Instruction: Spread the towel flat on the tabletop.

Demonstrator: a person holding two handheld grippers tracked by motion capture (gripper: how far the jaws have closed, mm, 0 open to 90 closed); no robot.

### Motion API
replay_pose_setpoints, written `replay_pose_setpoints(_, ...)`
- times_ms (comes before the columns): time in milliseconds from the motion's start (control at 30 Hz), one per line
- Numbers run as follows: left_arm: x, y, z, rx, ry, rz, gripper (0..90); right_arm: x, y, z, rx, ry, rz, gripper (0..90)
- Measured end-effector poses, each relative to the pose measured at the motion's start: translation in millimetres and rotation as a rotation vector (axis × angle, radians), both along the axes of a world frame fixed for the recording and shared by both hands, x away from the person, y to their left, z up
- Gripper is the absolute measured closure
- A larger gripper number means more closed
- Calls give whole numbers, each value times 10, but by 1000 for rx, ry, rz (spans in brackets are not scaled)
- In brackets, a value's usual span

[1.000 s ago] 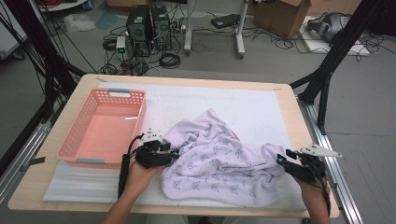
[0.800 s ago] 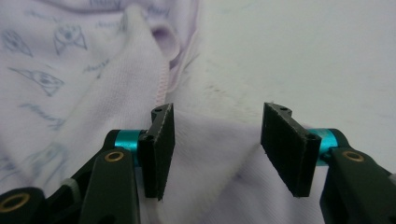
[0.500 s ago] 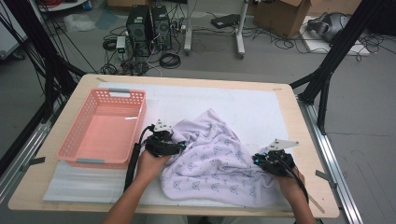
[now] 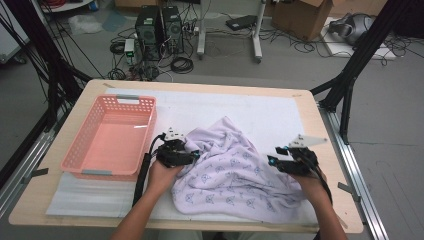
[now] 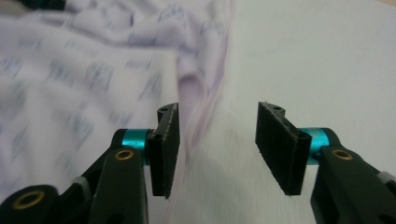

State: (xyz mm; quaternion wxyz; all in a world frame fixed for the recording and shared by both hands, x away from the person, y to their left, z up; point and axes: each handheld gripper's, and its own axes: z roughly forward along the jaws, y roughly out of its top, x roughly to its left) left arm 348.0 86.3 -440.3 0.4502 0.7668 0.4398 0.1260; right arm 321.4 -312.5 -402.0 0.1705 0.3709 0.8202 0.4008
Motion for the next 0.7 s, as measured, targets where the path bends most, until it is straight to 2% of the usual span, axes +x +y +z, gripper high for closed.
replay_pose_setpoints(100, -4, 10, 12, -14, -8, 1, 413, 328, 197, -53, 3, 15, 3, 470)
replay_pose_setpoints(200, -15, 19, 31, -26, -25, -3, 413, 571, 347, -139, 28, 39, 26, 471)
replay_pose_setpoints(267, -24, 26, 45, -32, -34, -7, 413, 694, 426, -197, 22, 53, 29, 471)
replay_pose_setpoints(400, -28, 36, 56, -44, -39, -9, 413, 872, 593, -356, 11, 114, 21, 446)
replay_pose_setpoints(433, -27, 37, 58, -45, -39, -8, 413, 902, 652, -403, 3, 126, 26, 443)
replay_pose_setpoints(467, -25, 40, 60, -45, -42, -3, 413, 916, 720, -431, -26, 118, 28, 439)
replay_pose_setpoints(500, -23, 46, 60, -49, -44, -3, 413, 924, 773, -426, -50, 91, 28, 457)
replay_pose_setpoints(533, -19, 50, 60, -48, -45, 1, 414, 943, 810, -421, -63, 89, 27, 535)
replay_pose_setpoints(567, -15, 56, 58, -50, -46, 5, 414, 961, 824, -407, -65, 86, 44, 717)
replay_pose_setpoints(600, -10, 62, 57, -48, -45, 10, 417, 980, 834, -397, -70, 88, 70, 817)
replay_pose_setpoints(667, -1, 76, 55, -50, -44, 18, 417, 1019, 850, -362, -113, 73, 64, 849)
replay_pose_setpoints(700, 1, 79, 52, -51, -46, 21, 417, 1055, 830, -347, -112, 71, 43, 851)
